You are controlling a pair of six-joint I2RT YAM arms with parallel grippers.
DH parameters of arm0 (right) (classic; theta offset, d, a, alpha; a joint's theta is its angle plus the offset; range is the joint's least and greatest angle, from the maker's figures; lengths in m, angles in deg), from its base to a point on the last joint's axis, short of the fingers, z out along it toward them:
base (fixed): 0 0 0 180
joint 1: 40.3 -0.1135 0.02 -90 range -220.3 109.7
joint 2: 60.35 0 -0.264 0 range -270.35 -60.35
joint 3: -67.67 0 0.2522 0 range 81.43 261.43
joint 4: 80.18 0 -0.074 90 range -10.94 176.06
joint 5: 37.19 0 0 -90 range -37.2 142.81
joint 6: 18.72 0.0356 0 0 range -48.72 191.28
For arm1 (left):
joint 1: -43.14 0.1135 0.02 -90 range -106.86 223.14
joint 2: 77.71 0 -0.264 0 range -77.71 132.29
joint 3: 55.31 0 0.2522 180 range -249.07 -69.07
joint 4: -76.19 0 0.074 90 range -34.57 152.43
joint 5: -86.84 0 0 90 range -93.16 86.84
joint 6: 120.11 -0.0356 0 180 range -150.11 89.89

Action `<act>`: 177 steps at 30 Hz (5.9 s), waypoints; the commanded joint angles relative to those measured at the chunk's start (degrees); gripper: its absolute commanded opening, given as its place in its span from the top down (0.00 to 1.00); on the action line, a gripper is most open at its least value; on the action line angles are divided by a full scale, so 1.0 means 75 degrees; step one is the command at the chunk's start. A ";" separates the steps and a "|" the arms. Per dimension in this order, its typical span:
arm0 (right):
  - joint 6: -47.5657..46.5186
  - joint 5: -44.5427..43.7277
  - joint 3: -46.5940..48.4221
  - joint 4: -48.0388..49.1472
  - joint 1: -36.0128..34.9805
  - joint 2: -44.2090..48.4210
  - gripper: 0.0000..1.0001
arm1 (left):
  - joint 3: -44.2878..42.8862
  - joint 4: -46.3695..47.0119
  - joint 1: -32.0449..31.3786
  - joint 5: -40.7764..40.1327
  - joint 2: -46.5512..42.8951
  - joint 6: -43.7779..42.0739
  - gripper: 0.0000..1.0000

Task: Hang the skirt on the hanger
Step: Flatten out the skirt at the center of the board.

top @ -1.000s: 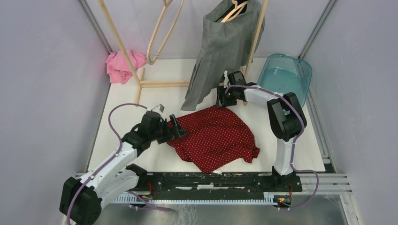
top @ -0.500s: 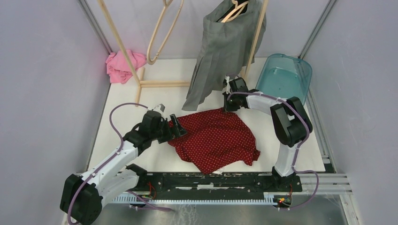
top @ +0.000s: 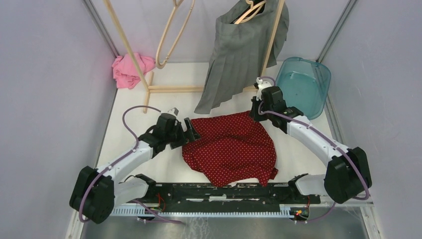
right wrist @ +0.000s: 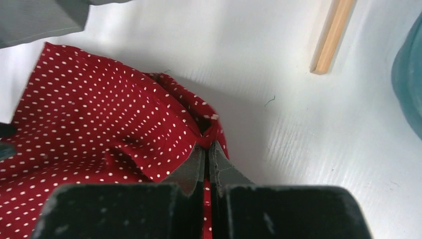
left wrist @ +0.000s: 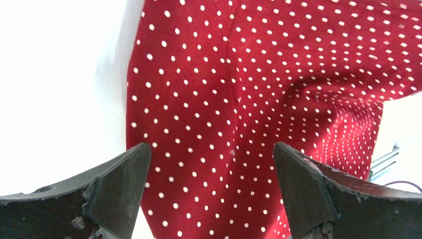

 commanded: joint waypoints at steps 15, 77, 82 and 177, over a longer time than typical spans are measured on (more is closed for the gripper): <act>-0.0045 -0.0059 0.0278 -0.0247 -0.0024 -0.0072 0.99 | -0.2269 0.0471 0.0809 -0.1000 0.2174 -0.0358 0.01; -0.0085 0.0923 0.4766 -0.2638 -0.0019 0.1313 0.99 | -0.7075 -0.2742 0.0856 -0.0274 0.0055 -0.1215 0.96; -0.0157 0.0781 0.4483 -0.2459 -0.0014 0.1245 0.99 | -0.6398 -0.2452 0.0867 -0.0370 -0.0068 -0.1165 0.96; 0.1416 0.2542 -0.2061 -0.1877 -0.1125 0.3041 0.60 | 0.1152 0.0885 0.1443 0.0366 -0.1437 0.0787 0.41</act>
